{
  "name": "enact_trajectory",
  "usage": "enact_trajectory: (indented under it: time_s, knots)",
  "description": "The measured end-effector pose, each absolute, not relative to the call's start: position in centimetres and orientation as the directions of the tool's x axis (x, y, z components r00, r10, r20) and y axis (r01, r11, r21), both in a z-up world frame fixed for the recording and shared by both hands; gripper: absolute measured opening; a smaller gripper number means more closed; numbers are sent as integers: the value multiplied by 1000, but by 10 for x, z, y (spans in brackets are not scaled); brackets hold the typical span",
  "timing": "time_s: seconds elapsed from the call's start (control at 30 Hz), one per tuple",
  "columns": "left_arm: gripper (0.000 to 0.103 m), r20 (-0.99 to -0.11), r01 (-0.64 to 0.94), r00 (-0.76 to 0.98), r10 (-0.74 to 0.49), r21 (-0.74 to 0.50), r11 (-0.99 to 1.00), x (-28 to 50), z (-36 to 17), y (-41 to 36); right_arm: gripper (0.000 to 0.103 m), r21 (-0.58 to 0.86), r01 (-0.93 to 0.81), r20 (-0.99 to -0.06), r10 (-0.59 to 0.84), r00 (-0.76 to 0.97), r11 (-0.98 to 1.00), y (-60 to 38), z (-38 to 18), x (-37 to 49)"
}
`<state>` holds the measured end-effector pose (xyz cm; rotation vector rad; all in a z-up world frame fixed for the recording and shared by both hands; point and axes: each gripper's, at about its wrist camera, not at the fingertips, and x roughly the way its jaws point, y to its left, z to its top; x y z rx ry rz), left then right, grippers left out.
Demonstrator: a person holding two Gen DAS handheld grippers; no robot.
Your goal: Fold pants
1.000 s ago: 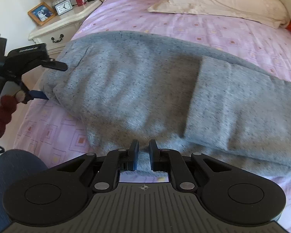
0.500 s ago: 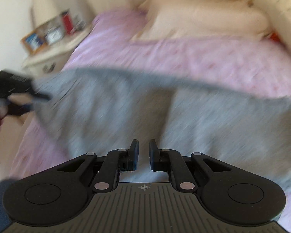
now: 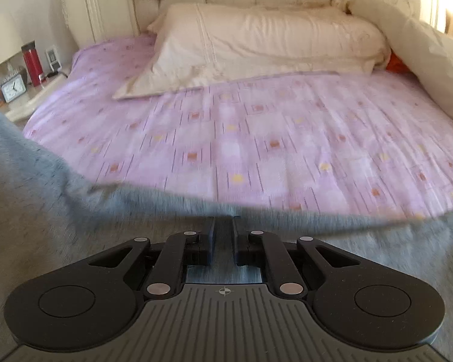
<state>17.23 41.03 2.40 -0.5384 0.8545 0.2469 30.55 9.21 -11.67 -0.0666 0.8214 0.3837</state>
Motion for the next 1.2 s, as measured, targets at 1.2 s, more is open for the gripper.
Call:
enact_trajectory:
  time_s: [1.2]
  knots:
    - [49, -837, 1, 531, -132, -155, 988, 212, -5, 175, 12, 359, -4, -779, 303, 550, 933, -123, -97, 258]
